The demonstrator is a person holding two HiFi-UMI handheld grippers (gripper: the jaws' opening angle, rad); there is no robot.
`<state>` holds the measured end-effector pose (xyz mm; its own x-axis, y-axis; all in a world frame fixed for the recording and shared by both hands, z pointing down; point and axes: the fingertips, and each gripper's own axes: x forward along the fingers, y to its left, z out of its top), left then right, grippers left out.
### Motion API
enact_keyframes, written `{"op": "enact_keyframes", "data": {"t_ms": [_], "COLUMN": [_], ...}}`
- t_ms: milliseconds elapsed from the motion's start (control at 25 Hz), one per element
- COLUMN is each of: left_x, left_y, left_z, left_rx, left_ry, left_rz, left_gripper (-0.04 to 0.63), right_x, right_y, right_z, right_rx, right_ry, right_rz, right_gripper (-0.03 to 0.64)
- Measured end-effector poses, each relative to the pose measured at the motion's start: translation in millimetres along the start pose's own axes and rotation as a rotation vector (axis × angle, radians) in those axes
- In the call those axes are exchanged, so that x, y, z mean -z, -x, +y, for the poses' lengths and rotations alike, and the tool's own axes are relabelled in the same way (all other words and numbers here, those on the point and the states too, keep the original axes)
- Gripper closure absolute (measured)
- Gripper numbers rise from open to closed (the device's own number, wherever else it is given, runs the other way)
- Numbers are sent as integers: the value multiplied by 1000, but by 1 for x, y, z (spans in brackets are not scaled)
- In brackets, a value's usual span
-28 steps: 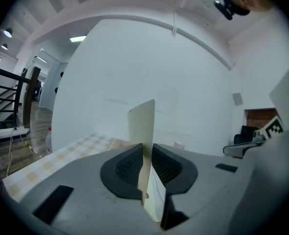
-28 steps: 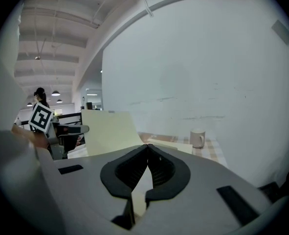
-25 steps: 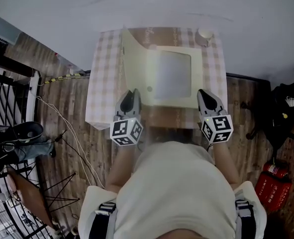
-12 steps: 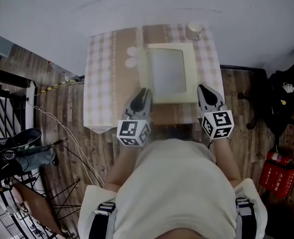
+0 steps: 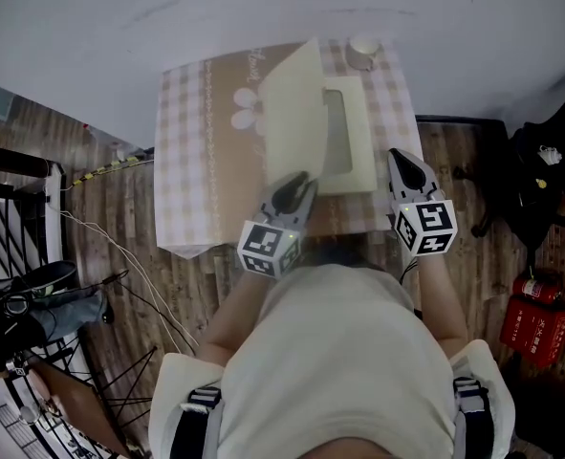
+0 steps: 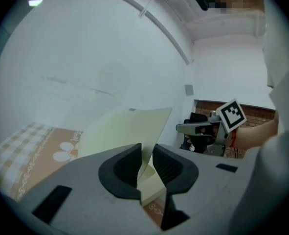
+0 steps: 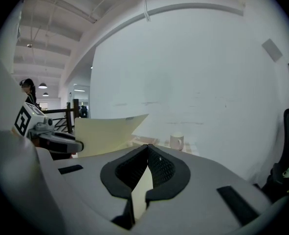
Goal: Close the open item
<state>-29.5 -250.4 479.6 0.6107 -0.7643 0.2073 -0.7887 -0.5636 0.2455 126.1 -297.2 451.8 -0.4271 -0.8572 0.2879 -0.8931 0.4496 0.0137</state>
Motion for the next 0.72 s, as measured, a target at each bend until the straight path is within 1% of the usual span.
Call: {"op": "enact_keyframes", "data": {"t_ms": [120, 320, 520, 720], "left_x": [11, 35, 56, 71], "left_y": [-12, -27, -41, -55], "left_z": [-11, -28, -36, -43], "left_rx": [52, 126, 159, 185], "left_ry": [-23, -56, -78, -115], "left_rz": [48, 141, 237, 323], "left_gripper": [534, 534, 534, 534], "right_x": [-5, -11, -10, -2], "right_y": [-4, -18, -39, -66], "right_z": [-7, -13, -13, -11], "right_rx": [6, -9, -51, -94], "right_ry": [12, 26, 38, 80], "right_rz": [-4, -6, 19, 71], "right_gripper": [617, 617, 617, 617]}}
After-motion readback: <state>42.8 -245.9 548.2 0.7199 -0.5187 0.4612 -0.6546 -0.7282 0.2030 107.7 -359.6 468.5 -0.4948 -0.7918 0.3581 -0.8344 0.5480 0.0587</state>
